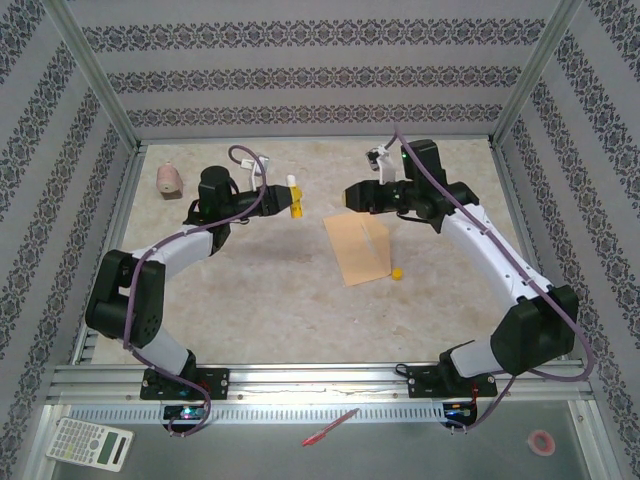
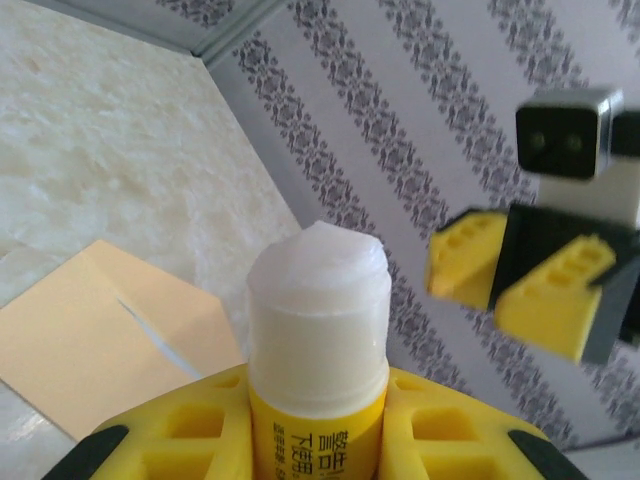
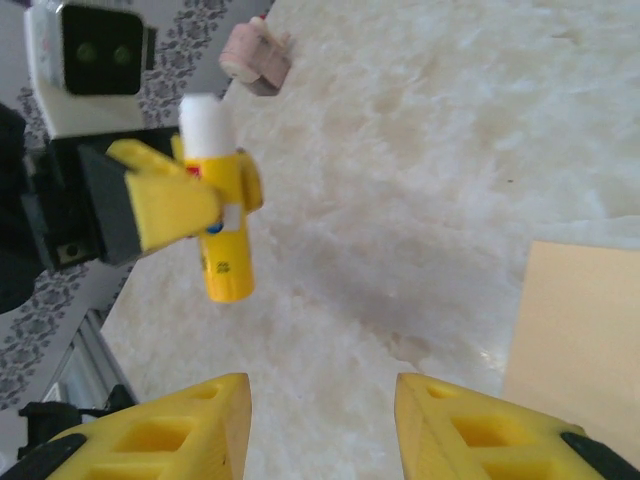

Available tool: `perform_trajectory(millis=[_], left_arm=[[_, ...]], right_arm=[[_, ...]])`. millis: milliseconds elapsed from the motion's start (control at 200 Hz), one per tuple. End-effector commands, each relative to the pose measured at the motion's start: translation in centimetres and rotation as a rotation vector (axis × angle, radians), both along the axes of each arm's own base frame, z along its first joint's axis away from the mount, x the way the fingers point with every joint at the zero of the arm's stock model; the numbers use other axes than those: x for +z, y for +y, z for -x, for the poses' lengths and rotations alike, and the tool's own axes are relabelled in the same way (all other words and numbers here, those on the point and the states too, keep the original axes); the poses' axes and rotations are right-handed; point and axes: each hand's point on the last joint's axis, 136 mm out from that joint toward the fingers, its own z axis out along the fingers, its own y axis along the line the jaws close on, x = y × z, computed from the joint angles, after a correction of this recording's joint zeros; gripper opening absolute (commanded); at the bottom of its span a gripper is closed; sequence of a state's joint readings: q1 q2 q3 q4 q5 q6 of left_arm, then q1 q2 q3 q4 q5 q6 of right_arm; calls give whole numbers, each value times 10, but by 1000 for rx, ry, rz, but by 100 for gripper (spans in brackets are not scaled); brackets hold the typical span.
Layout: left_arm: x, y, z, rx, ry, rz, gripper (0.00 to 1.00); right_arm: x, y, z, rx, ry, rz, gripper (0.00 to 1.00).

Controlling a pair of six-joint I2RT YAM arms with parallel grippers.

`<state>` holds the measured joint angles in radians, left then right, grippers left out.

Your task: Place the letter into the envelope and seal it

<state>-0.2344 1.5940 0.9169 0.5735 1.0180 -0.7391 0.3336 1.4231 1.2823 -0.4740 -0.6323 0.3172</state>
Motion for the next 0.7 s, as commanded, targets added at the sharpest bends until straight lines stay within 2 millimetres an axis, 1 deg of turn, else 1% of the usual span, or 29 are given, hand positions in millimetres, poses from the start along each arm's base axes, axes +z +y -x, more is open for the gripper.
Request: perform_trajectory(millis=[0,120,175,210,285,355,425,505,610,695], left_arm=[[10,0,23,-85,-166,-105,11],[-5,7,26,-46,-136,-197,10],[-10,8,23,-15,-100,-204,6],[-13,9,21,10,-77,-199,5],[-17,3,16,55,-33,-160,4],[-21,-9,13,90,-6,-122,4],[-26,-24,10,114,12,-95,4],[-36,-44,5,123,49,-75,4],[-52,-68,-2,111,107,-37,3],[-61,-79,-10,122,146,7,3]], right_arm=[[-16,-18,-2,-68,34,53,41],[-36,-42,-16,-180,112,71,41],[-47,-53,-21,-221,149,79,40],[-53,-60,-23,-244,164,92,37],[-65,-74,-28,-288,192,127,34],[-72,-85,-31,-316,207,155,31],[-81,-99,-35,-351,219,188,23],[-94,-114,-38,-388,249,221,16],[-111,-128,-41,-417,275,255,10],[-124,-137,-43,-429,292,287,3]])
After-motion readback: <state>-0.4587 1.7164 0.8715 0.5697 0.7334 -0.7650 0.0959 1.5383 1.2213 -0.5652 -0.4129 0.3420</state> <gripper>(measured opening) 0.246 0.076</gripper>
